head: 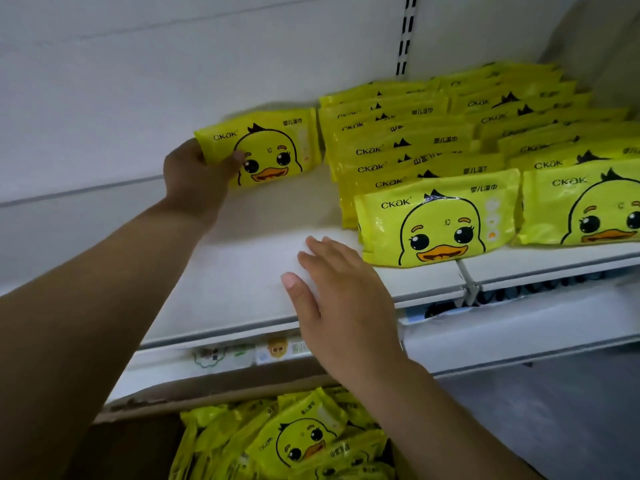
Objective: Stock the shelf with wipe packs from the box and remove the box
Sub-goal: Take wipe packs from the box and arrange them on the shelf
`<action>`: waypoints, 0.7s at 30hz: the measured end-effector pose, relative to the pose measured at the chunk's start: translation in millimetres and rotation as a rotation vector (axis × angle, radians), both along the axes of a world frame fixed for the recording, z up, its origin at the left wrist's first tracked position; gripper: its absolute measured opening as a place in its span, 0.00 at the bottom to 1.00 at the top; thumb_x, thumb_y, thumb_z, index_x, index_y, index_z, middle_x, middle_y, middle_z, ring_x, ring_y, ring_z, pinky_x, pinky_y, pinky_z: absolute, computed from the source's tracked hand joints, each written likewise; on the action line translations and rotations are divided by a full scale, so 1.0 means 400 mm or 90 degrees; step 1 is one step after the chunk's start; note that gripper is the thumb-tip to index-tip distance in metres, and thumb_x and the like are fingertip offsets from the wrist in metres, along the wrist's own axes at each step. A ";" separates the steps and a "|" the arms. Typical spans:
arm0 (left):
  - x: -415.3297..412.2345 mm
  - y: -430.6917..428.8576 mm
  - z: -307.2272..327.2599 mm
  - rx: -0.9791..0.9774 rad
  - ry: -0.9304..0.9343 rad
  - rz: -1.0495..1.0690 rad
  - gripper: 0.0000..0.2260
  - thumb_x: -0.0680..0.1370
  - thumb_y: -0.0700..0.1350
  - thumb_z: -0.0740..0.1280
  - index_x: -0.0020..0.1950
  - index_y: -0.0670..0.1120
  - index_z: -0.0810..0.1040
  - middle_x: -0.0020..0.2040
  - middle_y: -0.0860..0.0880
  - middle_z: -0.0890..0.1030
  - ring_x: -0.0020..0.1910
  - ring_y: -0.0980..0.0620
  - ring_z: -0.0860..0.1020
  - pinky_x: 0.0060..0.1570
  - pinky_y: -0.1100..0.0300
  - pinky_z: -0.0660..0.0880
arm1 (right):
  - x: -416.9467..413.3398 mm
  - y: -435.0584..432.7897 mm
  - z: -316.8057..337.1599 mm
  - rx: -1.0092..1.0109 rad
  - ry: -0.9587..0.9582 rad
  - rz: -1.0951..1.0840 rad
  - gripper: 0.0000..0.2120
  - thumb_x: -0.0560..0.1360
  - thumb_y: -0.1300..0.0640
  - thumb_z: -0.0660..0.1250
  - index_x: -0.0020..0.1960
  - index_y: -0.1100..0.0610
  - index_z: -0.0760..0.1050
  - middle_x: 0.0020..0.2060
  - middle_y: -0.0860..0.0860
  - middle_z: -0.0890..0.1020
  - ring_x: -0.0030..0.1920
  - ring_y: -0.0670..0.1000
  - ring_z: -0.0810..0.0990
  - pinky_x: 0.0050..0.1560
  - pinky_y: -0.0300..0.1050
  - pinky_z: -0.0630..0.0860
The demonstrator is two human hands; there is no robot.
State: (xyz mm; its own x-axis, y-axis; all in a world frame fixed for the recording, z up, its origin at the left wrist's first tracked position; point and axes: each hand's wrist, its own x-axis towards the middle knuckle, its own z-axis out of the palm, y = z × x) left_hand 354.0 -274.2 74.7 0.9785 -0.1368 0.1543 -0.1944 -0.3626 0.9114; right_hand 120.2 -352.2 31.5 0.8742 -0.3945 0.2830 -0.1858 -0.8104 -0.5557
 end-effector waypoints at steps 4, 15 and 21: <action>0.015 -0.008 -0.015 0.035 -0.012 0.032 0.13 0.71 0.52 0.76 0.52 0.48 0.85 0.47 0.49 0.86 0.42 0.54 0.80 0.49 0.50 0.83 | 0.007 -0.001 -0.005 -0.008 0.001 -0.004 0.21 0.84 0.43 0.55 0.64 0.54 0.80 0.68 0.50 0.78 0.71 0.52 0.72 0.71 0.51 0.69; 0.063 -0.055 -0.039 0.046 -0.046 0.080 0.12 0.73 0.50 0.76 0.54 0.49 0.82 0.44 0.56 0.81 0.42 0.56 0.77 0.43 0.61 0.75 | 0.004 0.004 -0.027 -0.052 -0.027 -0.031 0.19 0.84 0.44 0.56 0.63 0.53 0.80 0.67 0.48 0.79 0.71 0.51 0.73 0.68 0.51 0.73; 0.058 -0.044 -0.053 0.086 -0.040 0.157 0.25 0.71 0.59 0.77 0.59 0.47 0.76 0.50 0.55 0.77 0.48 0.53 0.75 0.46 0.62 0.69 | 0.010 -0.001 -0.019 -0.044 -0.020 -0.028 0.21 0.84 0.44 0.54 0.63 0.53 0.80 0.67 0.48 0.79 0.70 0.51 0.73 0.69 0.50 0.71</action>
State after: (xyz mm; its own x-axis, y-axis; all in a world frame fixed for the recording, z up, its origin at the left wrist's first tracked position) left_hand 377.0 -291.8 53.4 0.9740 0.0805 0.2117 -0.1396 -0.5226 0.8411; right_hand 124.3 -352.4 23.8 0.8470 -0.4102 0.3380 -0.2051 -0.8389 -0.5042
